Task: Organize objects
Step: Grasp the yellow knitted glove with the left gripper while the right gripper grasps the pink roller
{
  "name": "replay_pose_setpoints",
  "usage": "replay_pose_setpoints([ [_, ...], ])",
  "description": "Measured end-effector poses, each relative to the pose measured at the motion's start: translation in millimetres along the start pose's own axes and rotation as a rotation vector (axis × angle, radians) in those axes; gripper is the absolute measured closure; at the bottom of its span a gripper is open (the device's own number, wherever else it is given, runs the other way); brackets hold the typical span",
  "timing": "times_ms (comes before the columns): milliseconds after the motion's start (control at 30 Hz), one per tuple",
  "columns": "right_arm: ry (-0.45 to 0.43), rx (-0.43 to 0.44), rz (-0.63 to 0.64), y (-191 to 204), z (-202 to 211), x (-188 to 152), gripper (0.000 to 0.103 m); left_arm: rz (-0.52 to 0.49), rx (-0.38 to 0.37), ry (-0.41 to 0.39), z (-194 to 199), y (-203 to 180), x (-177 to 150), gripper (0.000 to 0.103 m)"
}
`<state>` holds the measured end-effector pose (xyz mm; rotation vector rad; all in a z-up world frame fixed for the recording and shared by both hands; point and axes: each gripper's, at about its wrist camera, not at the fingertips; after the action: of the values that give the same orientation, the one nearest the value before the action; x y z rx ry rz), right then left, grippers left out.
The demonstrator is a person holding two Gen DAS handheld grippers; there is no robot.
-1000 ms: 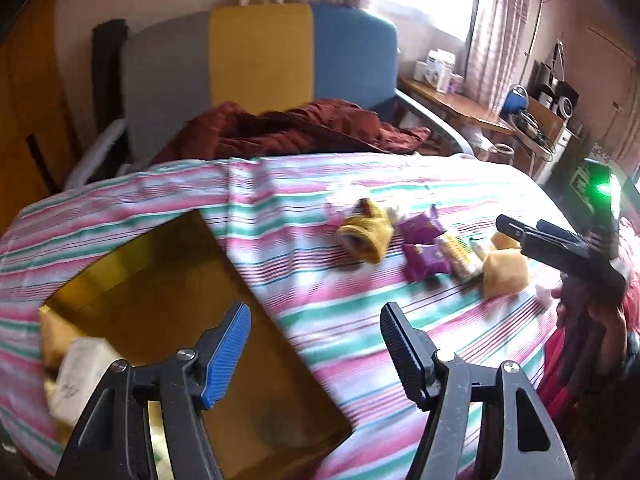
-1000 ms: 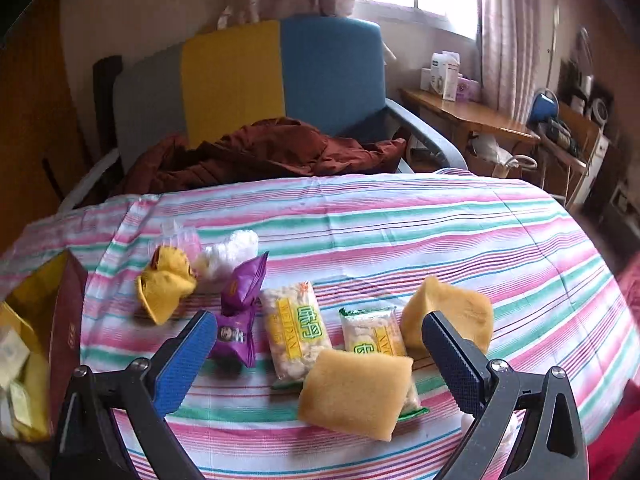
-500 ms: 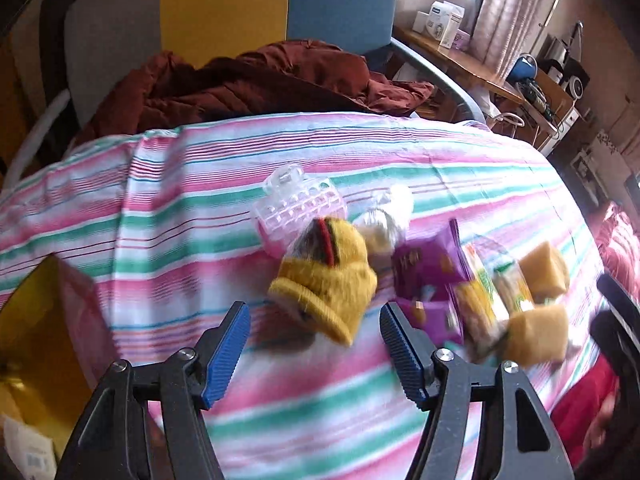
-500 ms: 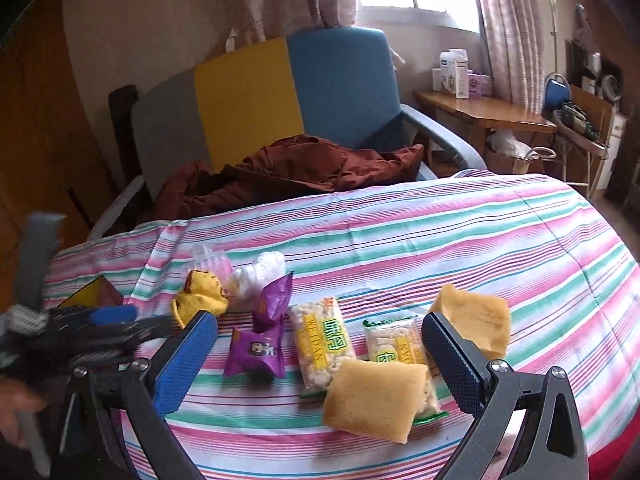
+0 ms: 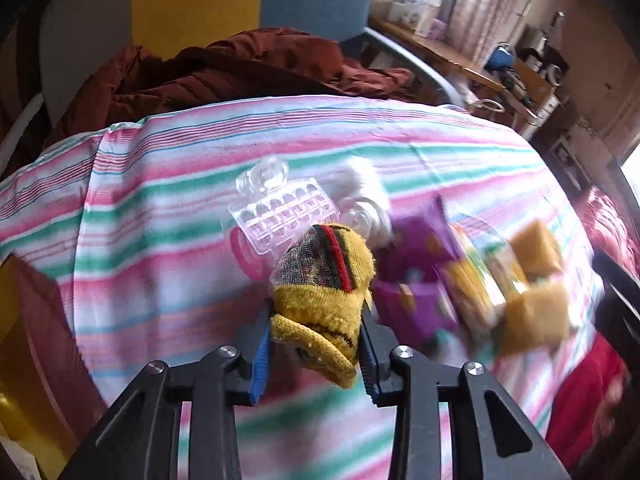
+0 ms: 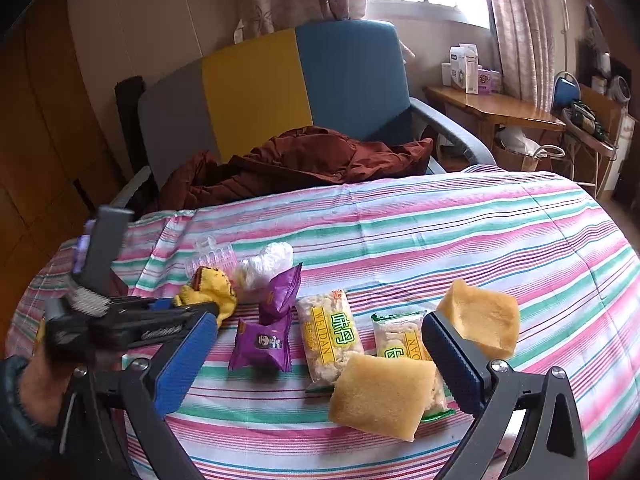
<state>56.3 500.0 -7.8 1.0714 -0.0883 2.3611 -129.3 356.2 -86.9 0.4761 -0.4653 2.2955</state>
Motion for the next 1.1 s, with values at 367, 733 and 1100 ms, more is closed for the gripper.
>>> replay_pose_setpoints([
  [367, 0.101, 0.121, 0.046, 17, -14, -10, 0.0, -0.172, -0.02, 0.007, 39, -39, -89, 0.067],
  [733, 0.353, 0.338, 0.159, 67, -29, -40, 0.001, -0.312, 0.029, -0.099, 53, -61, -142, 0.067],
  [1100, 0.519, 0.267, 0.155, 98, -55, -61, 0.001, -0.322, 0.019, -0.135, 53, -56, -147, 0.066],
])
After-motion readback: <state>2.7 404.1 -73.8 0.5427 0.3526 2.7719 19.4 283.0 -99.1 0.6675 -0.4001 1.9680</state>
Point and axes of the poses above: each gripper's, at about its wrist camera, not at the fingertips, and z roughly against the way its jaws point, y to its left, x to its top
